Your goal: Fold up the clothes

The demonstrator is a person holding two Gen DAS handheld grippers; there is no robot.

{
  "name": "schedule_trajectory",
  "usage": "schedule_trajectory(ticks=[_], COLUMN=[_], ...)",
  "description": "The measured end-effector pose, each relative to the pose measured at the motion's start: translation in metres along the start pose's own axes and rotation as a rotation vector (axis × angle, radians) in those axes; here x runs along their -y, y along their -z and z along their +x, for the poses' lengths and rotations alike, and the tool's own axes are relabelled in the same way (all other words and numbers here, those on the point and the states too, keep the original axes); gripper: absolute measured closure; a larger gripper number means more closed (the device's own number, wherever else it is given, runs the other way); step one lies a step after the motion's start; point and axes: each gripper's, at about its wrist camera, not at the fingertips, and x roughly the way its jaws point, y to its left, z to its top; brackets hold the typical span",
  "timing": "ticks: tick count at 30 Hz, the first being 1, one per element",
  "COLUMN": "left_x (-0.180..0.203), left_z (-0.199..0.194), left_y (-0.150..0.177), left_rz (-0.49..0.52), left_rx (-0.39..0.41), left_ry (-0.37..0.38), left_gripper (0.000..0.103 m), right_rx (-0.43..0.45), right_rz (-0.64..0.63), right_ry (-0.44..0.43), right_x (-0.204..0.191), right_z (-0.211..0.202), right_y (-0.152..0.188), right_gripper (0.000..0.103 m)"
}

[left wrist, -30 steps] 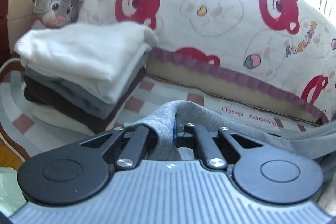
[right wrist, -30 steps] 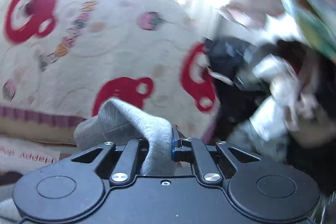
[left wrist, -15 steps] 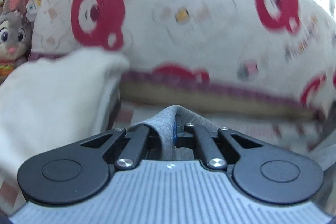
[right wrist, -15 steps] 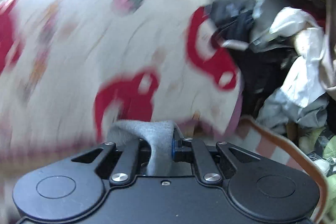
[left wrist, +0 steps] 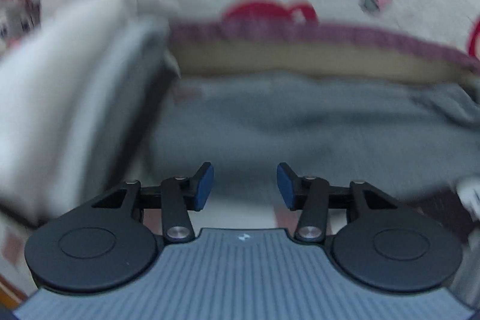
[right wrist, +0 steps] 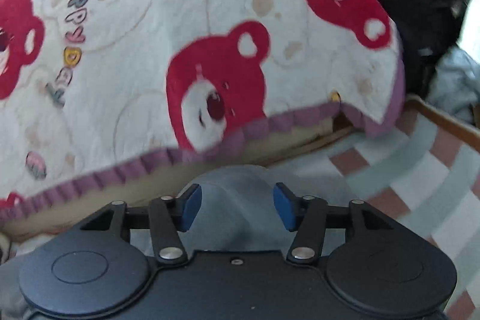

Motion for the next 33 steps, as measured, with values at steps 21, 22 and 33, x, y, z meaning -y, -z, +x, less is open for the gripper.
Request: schedule_trajectory(ticks=[21, 22, 33], left_x=[-0.043, -0.041, -0.049], left_z=[-0.110, -0.114, -0.129], left_y=[0.166, 0.168, 0.193], left_rz=[-0.440, -0.453, -0.591], left_rx=[-0.149, -0.148, -0.156], left_ry=[0.113, 0.117, 0.162], left_gripper=[0.053, 0.049, 0.047], right_rx=[-0.215, -0.222, -0.260], right_rz=[0.332, 0.358, 0.208], right_ry=[-0.036, -0.064, -0.167], right_x=[0.119, 0.116, 0.060], right_z=[-0.088, -0.087, -0.091], right_y=[0.167, 0.166, 0.152], right_gripper=[0.043, 0.043, 0.043])
